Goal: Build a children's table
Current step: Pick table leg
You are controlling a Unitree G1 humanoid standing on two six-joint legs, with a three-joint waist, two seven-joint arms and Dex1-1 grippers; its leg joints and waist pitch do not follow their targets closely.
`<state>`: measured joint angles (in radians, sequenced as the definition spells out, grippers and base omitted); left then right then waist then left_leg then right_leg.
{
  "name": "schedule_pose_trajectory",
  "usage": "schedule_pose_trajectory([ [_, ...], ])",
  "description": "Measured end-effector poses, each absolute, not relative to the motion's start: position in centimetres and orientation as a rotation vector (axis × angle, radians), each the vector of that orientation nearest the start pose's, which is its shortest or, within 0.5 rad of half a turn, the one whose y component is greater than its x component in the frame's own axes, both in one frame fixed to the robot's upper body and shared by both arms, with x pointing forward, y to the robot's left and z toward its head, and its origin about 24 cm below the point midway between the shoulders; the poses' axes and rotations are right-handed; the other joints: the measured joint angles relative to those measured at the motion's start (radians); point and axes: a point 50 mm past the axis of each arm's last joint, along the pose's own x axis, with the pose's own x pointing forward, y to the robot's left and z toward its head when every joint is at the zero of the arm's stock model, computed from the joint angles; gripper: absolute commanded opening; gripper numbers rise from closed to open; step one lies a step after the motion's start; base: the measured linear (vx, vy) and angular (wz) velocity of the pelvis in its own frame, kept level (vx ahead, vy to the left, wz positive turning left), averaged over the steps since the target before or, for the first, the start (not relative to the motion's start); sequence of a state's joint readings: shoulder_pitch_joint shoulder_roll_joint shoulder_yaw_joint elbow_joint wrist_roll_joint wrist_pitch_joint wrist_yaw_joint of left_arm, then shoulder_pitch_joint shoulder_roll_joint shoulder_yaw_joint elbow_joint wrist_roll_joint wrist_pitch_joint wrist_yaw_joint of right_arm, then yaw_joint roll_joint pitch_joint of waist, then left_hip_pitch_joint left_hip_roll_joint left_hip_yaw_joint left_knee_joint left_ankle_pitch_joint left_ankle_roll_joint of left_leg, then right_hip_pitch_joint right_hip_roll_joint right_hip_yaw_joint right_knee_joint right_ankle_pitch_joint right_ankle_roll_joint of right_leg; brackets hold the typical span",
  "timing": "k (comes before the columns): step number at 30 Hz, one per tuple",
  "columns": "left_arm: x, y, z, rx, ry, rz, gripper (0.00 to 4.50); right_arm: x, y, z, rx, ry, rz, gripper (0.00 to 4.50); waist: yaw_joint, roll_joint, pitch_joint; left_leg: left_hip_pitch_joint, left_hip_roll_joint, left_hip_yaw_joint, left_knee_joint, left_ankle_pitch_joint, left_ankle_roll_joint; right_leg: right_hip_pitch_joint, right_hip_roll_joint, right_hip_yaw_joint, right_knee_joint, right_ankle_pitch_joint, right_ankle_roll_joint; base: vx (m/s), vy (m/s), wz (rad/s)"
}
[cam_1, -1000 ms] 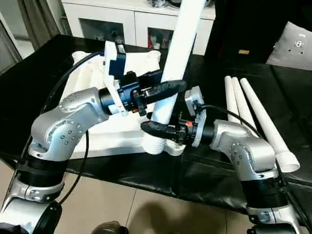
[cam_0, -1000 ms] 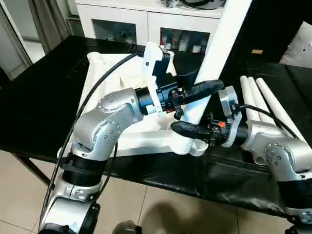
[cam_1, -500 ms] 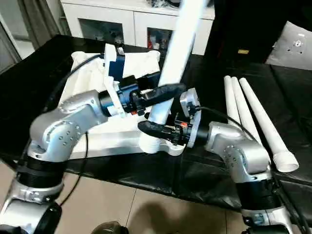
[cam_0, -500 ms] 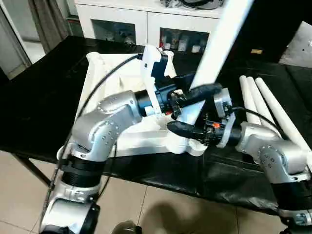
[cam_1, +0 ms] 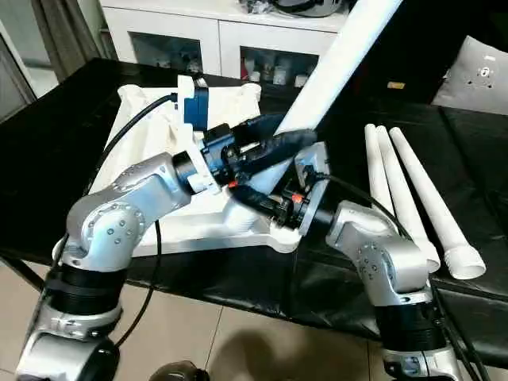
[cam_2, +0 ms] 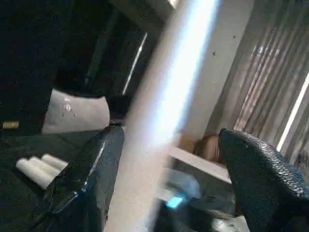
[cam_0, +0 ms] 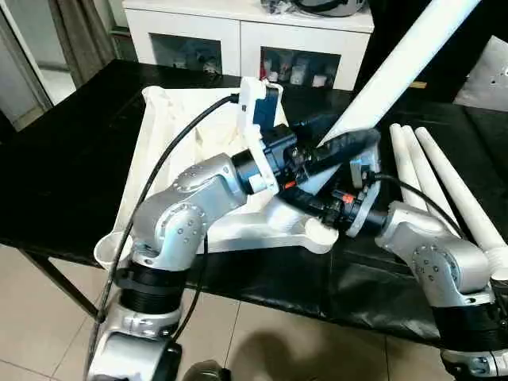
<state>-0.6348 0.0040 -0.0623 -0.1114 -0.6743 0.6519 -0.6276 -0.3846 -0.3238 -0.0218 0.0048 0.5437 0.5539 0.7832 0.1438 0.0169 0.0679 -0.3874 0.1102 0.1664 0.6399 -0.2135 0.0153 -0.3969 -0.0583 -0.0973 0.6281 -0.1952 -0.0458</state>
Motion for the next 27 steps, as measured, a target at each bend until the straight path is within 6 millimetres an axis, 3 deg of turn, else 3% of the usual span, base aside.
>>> schedule_pose_trajectory([
  [1,29.2,3.8,20.2,-0.439,-0.144,-1.24,3.82,29.9,-14.8,11.5,0.237,0.114,0.916,1.9,-0.001,0.0,0.0,0.0,0.0,0.0,0.0,0.0,-0.001,0.0,0.0,0.0,0.0,0.001,0.0,0.0,0.0,0.0],
  [5,29.8,6.0,19.2,-0.363,-0.136,-1.149,3.95,30.1,-15.9,10.9,0.176,0.127,0.8,1.89,-0.009,0.002,-0.001,0.001,0.001,0.0,0.0,0.0,-0.002,0.0,0.0,0.0,0.0,0.001,0.001,0.0,0.0,0.0],
  [7,30.1,6.9,18.4,-0.304,-0.11,-1.102,4.25,30.2,-16.5,10.8,0.162,0.131,0.754,1.89,-0.011,0.002,-0.001,0.0,0.001,0.0,0.0,0.0,-0.002,-0.001,0.0,0.0,0.0,0.001,0.002,0.0,0.0,0.0],
  [10,30.6,8.7,15.7,-0.033,-0.001,-1.012,4.36,30.4,-17.4,11.0,0.132,0.12,0.668,1.89,-0.016,0.002,-0.001,0.001,0.001,0.001,0.0,0.001,-0.002,0.0,0.001,0.0,0.0,0.001,0.006,0.0,0.0,0.0],
  [15,29.8,9.8,11.4,0.184,0.176,-1.047,4.36,30.4,-17.8,10.8,0.103,0.13,0.64,1.89,-0.024,0.002,-0.001,0.0,0.001,0.002,0.0,0.0,-0.002,0.0,0.0,0.001,-0.001,0.003,0.005,0.0,0.0,0.0],
  [18,29.1,9.8,9.3,0.213,0.257,-1.078,4.07,30.2,-17.8,10.4,0.086,0.145,0.636,1.89,-0.025,0.002,-0.001,0.0,0.001,0.002,0.0,0.0,-0.002,0.0,0.0,0.001,-0.001,0.003,0.004,0.0,0.0,0.0],
  [27,28.9,10.2,7.1,0.272,0.333,-1.085,3.41,29.6,-17.5,9.7,0.078,0.16,0.651,1.89,-0.031,0.004,-0.002,0.002,0.002,0.003,0.0,0.001,-0.004,0.001,0.0,0.001,-0.001,0.004,0.003,0.0,0.0,0.0],
])
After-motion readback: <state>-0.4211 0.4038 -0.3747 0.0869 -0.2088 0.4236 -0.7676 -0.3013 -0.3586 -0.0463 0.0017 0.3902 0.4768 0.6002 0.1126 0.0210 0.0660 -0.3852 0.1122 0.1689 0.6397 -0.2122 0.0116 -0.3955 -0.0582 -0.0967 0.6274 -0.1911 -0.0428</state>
